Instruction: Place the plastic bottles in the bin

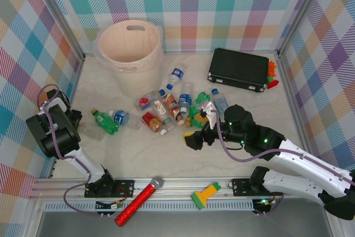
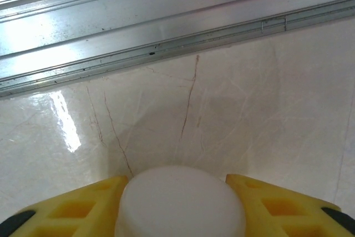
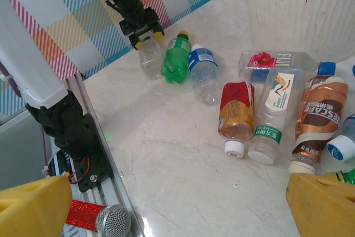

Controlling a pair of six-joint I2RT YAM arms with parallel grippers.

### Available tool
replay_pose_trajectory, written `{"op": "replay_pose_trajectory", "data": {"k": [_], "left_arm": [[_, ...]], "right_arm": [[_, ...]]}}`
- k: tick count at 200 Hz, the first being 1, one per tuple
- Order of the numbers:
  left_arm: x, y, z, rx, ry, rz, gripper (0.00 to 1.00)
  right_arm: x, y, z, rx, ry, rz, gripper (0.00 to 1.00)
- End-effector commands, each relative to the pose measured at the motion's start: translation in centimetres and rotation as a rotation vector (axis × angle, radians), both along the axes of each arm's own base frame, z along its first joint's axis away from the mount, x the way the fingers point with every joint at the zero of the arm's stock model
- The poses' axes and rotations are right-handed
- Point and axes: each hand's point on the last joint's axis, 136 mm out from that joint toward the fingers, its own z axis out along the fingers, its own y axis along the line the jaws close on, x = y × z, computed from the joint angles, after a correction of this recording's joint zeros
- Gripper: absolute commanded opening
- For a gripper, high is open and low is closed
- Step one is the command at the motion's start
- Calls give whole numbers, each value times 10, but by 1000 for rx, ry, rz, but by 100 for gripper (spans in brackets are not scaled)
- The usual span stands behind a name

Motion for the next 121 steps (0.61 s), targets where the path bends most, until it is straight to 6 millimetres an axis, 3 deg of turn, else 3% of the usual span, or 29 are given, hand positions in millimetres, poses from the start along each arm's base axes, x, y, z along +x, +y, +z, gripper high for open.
{"op": "replay_pose_trajectory", "data": {"k": [1, 66, 77, 121], "left_arm": [[2, 7, 25, 31, -58, 22, 44], [-19, 10, 107, 206, -164, 87, 43], [-23, 10, 123, 242, -190, 94, 39], [-17, -12, 198, 383, -345, 58, 40]], "right_arm": [[-2, -1, 18, 37, -18, 0, 99], [-5, -3, 20, 58, -14, 0, 99], [-5, -4, 20, 63, -14, 0, 99], [-7, -4, 18, 67, -7, 6, 99]]}}
